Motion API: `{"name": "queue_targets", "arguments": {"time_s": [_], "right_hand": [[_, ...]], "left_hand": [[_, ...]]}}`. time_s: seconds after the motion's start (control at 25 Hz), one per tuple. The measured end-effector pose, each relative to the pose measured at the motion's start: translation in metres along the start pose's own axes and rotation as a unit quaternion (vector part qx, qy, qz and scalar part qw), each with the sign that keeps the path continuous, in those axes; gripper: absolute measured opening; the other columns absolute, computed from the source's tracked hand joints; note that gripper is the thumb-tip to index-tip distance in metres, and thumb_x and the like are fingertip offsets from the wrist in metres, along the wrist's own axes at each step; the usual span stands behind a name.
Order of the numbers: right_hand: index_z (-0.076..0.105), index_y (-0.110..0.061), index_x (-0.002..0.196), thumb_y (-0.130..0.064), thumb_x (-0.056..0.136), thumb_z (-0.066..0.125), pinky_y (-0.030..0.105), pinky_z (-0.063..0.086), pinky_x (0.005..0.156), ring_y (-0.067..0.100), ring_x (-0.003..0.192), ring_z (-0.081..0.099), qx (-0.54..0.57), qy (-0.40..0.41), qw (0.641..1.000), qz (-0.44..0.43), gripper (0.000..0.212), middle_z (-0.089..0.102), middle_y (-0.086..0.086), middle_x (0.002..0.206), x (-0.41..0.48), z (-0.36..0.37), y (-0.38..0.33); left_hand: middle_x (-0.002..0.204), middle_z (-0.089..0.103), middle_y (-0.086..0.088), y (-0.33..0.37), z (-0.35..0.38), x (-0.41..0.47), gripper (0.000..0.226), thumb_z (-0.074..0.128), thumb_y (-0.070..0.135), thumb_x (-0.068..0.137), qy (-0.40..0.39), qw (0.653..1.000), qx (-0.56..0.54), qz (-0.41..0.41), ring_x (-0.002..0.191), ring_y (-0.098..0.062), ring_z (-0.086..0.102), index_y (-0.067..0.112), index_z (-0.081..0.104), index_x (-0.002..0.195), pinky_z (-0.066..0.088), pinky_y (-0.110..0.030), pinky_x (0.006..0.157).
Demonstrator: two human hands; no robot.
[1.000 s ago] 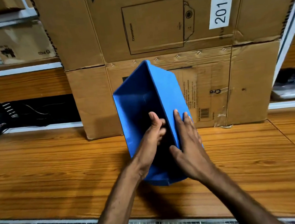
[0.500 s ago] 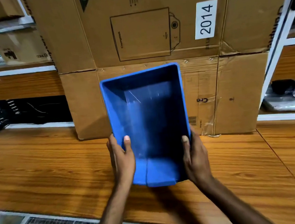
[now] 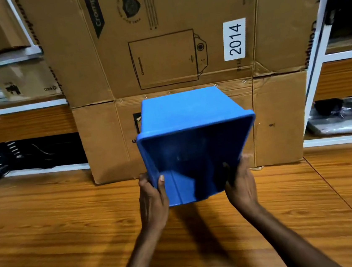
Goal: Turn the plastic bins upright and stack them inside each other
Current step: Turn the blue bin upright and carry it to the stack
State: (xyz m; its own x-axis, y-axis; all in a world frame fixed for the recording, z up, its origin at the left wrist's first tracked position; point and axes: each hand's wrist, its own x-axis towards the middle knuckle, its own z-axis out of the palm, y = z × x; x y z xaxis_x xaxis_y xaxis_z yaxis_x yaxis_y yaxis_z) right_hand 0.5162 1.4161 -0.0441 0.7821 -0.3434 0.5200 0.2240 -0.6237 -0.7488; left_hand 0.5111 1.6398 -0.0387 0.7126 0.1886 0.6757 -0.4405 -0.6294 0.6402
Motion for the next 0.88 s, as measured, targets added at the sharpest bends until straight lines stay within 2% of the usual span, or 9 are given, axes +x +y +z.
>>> {"name": "queue_targets", "arguments": {"time_s": [0.16,0.28,0.32,0.4,0.48,0.6,0.68,0.8,0.88], "right_hand": [[0.05,-0.013,0.13,-0.023,0.104,0.054,0.044,0.043,0.064,0.048,0.092,0.067,-0.073,0.01,0.996,0.04,0.029,0.072,0.019,0.108,0.013,-0.005,-0.019],[0.061,-0.02,0.132,-0.034,0.102,0.056,0.043,0.053,0.079,0.038,0.107,0.069,-0.044,-0.075,0.99,0.11,0.033,0.075,0.011,0.118,0.026,-0.008,-0.019],[0.065,-0.019,0.126,-0.032,0.1,0.057,0.04,0.056,0.08,0.034,0.104,0.071,-0.008,-0.109,0.983,0.144,0.03,0.076,0.008,0.115,0.029,-0.008,-0.015],[0.07,-0.014,0.11,-0.019,0.097,0.06,0.029,0.059,0.066,0.019,0.082,0.075,0.055,-0.162,0.958,0.228,0.017,0.077,0.008,0.103,0.031,-0.01,-0.014],[0.07,-0.006,0.096,-0.004,0.096,0.06,0.019,0.05,0.048,0.009,0.056,0.066,0.06,-0.208,0.935,0.281,0.011,0.072,0.011,0.085,0.026,-0.013,-0.02],[0.07,0.003,0.095,0.002,0.097,0.06,0.017,0.045,0.042,0.017,0.059,0.059,0.042,-0.249,0.916,0.311,0.011,0.067,0.013,0.08,0.021,-0.023,-0.027],[0.071,0.005,0.101,0.003,0.097,0.061,0.015,0.044,0.039,0.018,0.062,0.06,0.041,-0.253,0.91,0.326,0.012,0.068,0.012,0.079,0.016,-0.027,-0.026],[0.072,0.002,0.1,0.002,0.095,0.061,0.016,0.045,0.04,0.018,0.063,0.062,0.034,-0.232,0.909,0.345,0.011,0.069,0.012,0.08,0.01,-0.032,-0.029],[0.071,-0.001,0.094,0.003,0.093,0.059,0.017,0.044,0.039,0.016,0.053,0.063,0.045,-0.221,0.908,0.353,0.013,0.068,0.009,0.071,0.012,-0.04,-0.037]], "left_hand": [[0.097,0.069,-0.007,0.011,-0.017,0.025,0.024,0.059,0.022,0.1,-0.022,0.998,0.003,-0.058,0.075,-0.032,0.065,0.019,0.04,0.114,0.049,-0.038,0.059],[0.075,0.054,0.006,0.033,-0.024,0.059,0.02,0.07,0.019,0.091,-0.043,0.989,-0.071,-0.122,0.061,-0.016,0.049,0.018,0.051,0.098,0.037,-0.03,0.062],[0.072,0.052,0.006,0.042,-0.025,0.069,0.02,0.072,0.019,0.088,-0.062,0.98,-0.121,-0.147,0.061,-0.014,0.049,0.019,0.053,0.095,0.038,-0.03,0.063],[0.071,0.057,0.005,0.058,-0.026,0.088,0.015,0.072,0.022,0.084,-0.105,0.958,-0.182,-0.196,0.066,-0.012,0.054,0.021,0.059,0.091,0.044,-0.029,0.067],[0.071,0.063,0.003,0.066,-0.027,0.099,0.005,0.067,0.021,0.087,-0.142,0.956,-0.126,-0.224,0.069,-0.013,0.059,0.018,0.064,0.084,0.047,-0.027,0.065],[0.067,0.062,-0.003,0.073,-0.028,0.103,0.021,0.059,0.023,0.082,-0.162,0.964,0.013,-0.212,0.07,-0.028,0.059,0.01,0.061,0.066,0.043,-0.034,0.062],[0.06,0.054,-0.001,0.069,-0.028,0.099,0.024,0.057,0.022,0.081,-0.182,0.961,0.043,-0.204,0.065,-0.028,0.053,0.011,0.054,0.06,0.036,-0.03,0.058],[0.07,0.065,-0.004,0.05,-0.026,0.1,0.022,0.059,0.024,0.079,-0.216,0.953,0.023,-0.212,0.075,-0.034,0.065,0.009,0.062,0.064,0.045,-0.032,0.063],[0.069,0.062,-0.006,0.035,-0.026,0.105,0.021,0.06,0.024,0.075,-0.227,0.936,-0.041,-0.266,0.074,-0.035,0.068,0.013,0.054,0.058,0.051,-0.035,0.061]]}}
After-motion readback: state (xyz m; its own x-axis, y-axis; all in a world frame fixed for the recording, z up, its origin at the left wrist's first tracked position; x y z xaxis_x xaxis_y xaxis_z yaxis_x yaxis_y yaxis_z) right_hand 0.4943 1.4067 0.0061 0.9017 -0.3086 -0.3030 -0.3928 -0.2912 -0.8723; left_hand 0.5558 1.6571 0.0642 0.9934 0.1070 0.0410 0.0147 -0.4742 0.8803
